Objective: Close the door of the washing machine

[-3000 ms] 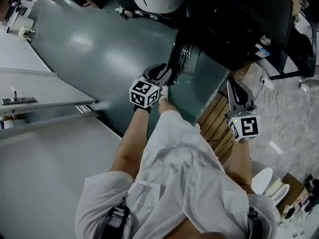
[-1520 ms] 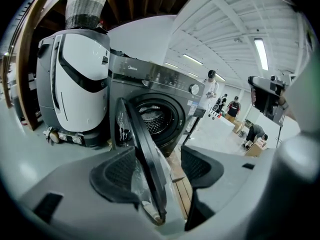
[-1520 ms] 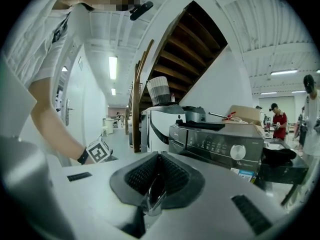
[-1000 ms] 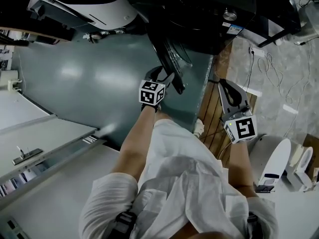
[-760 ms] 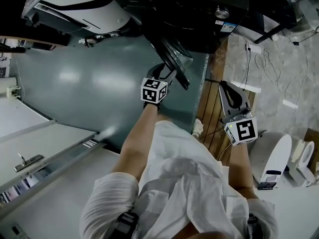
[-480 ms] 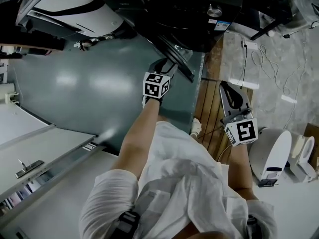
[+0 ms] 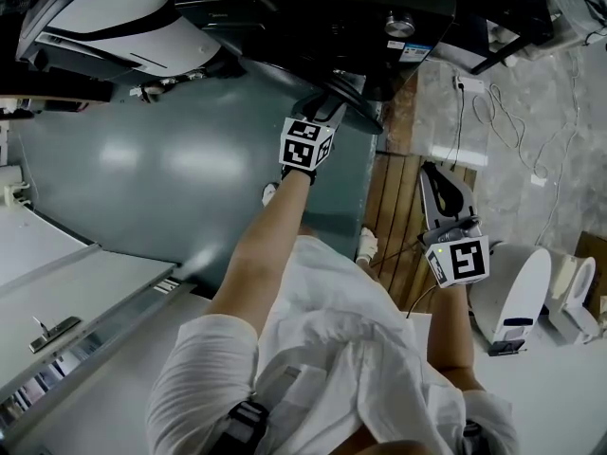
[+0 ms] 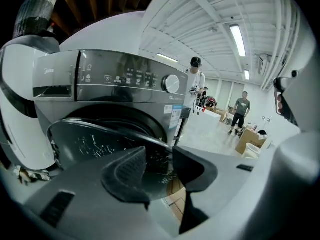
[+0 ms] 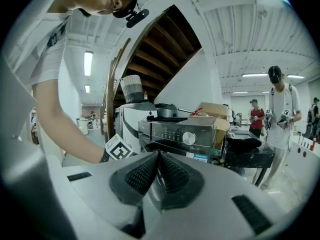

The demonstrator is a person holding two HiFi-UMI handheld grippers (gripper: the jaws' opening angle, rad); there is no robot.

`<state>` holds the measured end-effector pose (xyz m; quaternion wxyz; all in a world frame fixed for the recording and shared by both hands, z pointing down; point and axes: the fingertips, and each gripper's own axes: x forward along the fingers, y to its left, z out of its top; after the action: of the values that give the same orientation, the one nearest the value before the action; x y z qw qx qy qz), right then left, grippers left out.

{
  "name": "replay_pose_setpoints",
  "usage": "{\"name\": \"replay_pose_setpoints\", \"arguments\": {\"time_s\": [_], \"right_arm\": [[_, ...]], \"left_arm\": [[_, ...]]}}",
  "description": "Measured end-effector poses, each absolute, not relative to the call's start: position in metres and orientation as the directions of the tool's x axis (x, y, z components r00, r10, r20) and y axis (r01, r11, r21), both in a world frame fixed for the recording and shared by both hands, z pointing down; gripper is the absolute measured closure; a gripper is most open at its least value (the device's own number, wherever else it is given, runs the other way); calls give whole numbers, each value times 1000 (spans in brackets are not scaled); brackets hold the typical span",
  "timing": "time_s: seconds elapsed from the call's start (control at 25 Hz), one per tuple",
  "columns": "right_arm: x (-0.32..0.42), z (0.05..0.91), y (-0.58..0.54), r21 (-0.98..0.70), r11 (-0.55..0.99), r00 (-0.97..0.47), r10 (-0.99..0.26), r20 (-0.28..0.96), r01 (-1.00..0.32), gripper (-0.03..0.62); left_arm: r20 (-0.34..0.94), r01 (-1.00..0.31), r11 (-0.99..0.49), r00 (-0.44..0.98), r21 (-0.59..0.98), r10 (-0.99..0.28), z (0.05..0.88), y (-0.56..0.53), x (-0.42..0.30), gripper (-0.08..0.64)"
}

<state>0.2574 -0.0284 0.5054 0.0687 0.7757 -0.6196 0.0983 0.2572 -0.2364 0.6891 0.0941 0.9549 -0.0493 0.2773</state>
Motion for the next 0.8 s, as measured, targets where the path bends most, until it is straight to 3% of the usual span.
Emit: {"name": "replay_pose_setpoints", "arguments": {"time_s": [0.44, 0.8], "right_arm": [[285, 523, -21, -20, -283, 268, -927, 263, -959, 560], [300, 528, -18, -26, -307, 290, -921, 261, -951, 560]], "left_arm": [[532, -165, -975, 844, 147, -63, 691, -262, 330, 387], [558, -282, -950, 814, 136, -162, 695, -279, 350, 395]]}}
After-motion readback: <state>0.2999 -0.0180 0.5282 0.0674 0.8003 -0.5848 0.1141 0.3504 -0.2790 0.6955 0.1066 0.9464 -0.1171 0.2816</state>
